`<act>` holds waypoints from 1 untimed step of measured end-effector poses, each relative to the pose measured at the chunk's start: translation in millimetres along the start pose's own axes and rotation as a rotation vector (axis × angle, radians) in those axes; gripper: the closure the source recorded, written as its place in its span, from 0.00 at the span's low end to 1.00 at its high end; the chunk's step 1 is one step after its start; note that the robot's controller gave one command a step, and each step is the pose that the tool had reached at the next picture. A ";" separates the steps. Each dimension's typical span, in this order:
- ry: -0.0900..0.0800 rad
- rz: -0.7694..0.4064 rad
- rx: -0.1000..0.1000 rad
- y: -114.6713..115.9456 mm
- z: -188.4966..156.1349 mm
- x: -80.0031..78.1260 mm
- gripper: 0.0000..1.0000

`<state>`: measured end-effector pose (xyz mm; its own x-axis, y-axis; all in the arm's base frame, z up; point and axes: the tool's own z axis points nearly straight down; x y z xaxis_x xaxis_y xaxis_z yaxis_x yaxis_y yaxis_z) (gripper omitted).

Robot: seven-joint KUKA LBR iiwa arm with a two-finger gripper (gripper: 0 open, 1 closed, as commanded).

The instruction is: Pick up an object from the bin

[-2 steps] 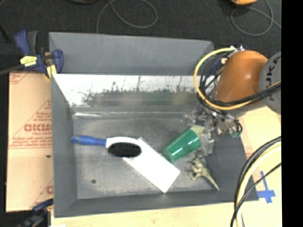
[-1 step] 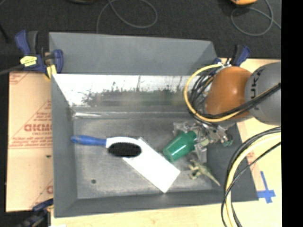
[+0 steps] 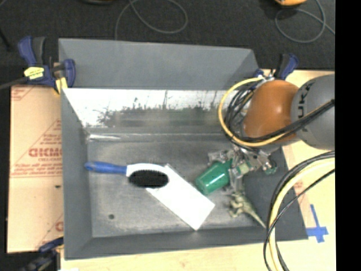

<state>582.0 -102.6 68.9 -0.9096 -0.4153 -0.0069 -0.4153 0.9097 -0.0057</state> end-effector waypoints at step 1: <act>0.000 -0.004 0.000 0.3 -0.9 -0.2 1.00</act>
Offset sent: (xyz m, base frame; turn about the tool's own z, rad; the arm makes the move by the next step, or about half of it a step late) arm 0.0001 0.0000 0.0177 0.0000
